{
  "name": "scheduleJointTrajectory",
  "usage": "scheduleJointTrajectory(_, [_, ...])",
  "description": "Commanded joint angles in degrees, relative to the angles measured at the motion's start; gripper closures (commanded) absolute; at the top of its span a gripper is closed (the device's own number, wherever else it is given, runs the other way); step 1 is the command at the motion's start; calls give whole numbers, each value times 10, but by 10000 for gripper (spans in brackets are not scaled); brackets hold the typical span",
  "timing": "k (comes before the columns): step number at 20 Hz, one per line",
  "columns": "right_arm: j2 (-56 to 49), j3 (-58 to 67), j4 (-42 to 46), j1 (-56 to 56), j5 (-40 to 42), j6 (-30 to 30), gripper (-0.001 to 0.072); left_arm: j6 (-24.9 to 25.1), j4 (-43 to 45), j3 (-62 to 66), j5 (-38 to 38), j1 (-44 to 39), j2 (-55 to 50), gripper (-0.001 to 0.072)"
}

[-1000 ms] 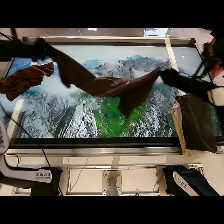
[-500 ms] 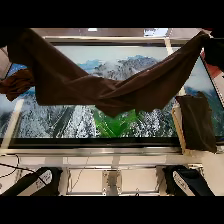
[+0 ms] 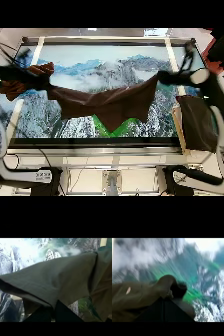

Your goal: Fold the shirts.

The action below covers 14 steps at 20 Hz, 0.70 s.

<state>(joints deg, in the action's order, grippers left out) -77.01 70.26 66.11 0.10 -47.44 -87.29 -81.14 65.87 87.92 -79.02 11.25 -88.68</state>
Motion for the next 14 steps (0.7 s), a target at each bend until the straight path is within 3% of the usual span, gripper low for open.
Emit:
scheduleJointTrajectory(1, [-122, -30, -35, 0, 41, 1, 682, -23, -28, -27, 135, -15, -109, 697])
scheduleJointTrajectory(4, [-155, -29, -77, 0, 114, 3, 660, -25, -124, -24, 254, -16, -127, 669])
scheduleJointTrajectory(5, [-153, -27, -84, 0, 144, 3, 555, -24, -149, -10, 270, -16, -127, 555])
scheduleJointTrajectory(6, [-153, -18, -83, -1, 158, 3, 375, -24, -158, 17, 272, -15, -127, 353])
scheduleJointTrajectory(7, [-152, -5, -82, -2, 158, 3, 296, -20, -160, 50, 264, -14, -127, 253])
scheduleJointTrajectory(12, [-129, 76, 5, -39, 61, 22, 298, 46, -149, 261, 119, 27, -97, 245])
scheduleJointTrajectory(14, [-113, 82, 54, -60, 7, 22, 298, 64, -101, 272, 82, 49, -46, 245])
